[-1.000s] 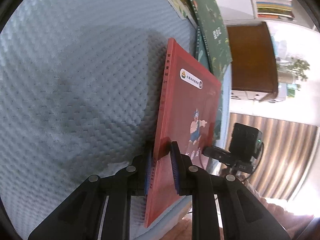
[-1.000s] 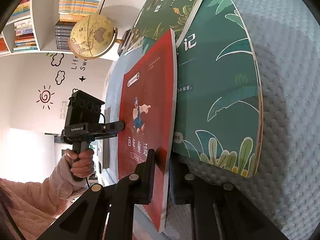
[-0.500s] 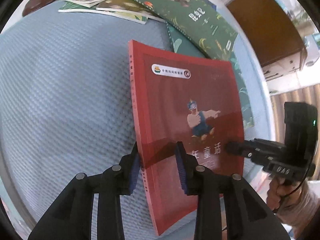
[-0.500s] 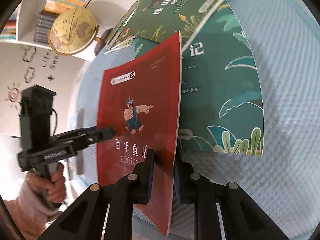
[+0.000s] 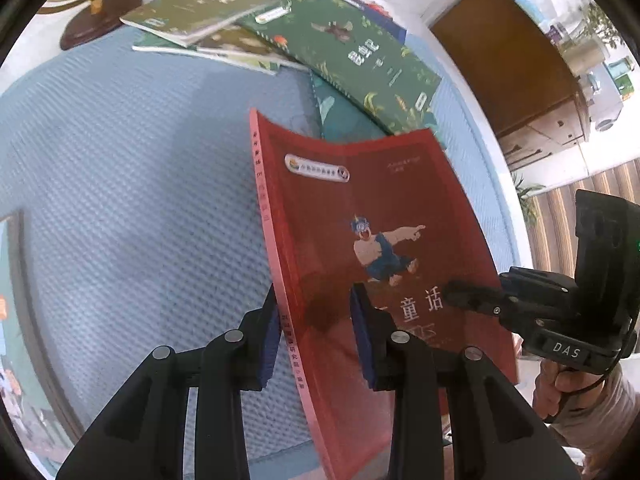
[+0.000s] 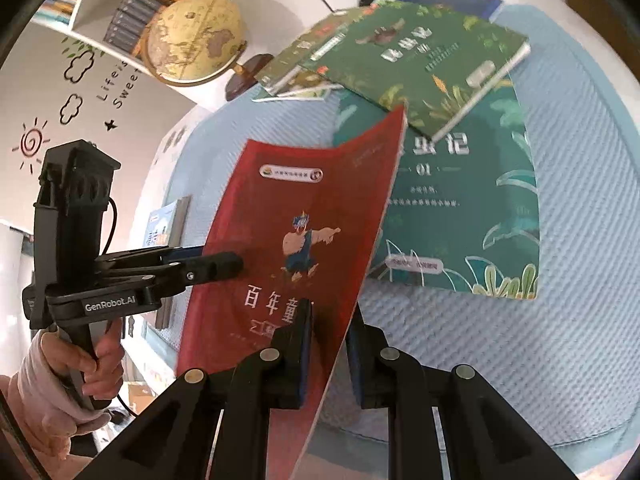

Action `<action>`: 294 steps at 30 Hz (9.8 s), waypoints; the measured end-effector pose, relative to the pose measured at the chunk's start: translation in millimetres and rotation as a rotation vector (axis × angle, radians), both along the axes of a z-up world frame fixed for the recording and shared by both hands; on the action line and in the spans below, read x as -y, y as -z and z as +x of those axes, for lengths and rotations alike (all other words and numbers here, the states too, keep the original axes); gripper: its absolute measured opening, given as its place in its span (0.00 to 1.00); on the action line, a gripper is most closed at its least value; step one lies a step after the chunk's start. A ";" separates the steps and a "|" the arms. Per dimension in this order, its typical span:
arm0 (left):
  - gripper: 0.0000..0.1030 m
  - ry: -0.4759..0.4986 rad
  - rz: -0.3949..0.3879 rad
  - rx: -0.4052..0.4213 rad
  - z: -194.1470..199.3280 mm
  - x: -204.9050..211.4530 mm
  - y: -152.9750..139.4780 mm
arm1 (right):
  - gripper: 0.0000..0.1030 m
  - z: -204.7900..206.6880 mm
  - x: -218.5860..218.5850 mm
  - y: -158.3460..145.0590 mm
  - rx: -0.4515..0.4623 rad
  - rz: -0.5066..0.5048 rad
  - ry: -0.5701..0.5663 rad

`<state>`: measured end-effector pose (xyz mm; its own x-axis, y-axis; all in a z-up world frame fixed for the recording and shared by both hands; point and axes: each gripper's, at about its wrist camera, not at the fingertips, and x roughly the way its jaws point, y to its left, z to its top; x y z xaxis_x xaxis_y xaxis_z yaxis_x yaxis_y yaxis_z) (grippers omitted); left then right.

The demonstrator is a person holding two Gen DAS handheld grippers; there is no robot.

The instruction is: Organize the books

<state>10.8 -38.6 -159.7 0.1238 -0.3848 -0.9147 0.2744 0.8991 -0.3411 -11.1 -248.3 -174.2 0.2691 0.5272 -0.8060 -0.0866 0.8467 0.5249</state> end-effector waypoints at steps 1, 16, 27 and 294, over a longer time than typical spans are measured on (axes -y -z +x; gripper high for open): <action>0.28 -0.006 0.001 0.005 0.0 -1.0 -3.3 | 0.16 0.1 -1.9 -4.9 0.005 -0.005 -0.010; 0.28 -0.091 -0.068 0.107 -4.8 -39.4 -49.5 | 0.16 0.2 -48.6 -63.1 0.081 -0.034 -0.075; 0.28 -0.142 -0.072 0.159 -13.4 -83.0 -77.2 | 0.16 -2.5 -88.8 -88.8 0.125 -0.026 -0.116; 0.22 -0.274 -0.034 -0.350 44.2 -129.7 65.1 | 0.33 118.3 -22.4 71.8 -0.254 0.435 -0.263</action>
<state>54.9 91.2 -224.7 -0.0893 -0.4111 -0.9072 -0.1094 0.9094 -0.4014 107.2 -225.9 -245.9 -0.0898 0.8483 -0.5218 -0.0910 0.5148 0.8525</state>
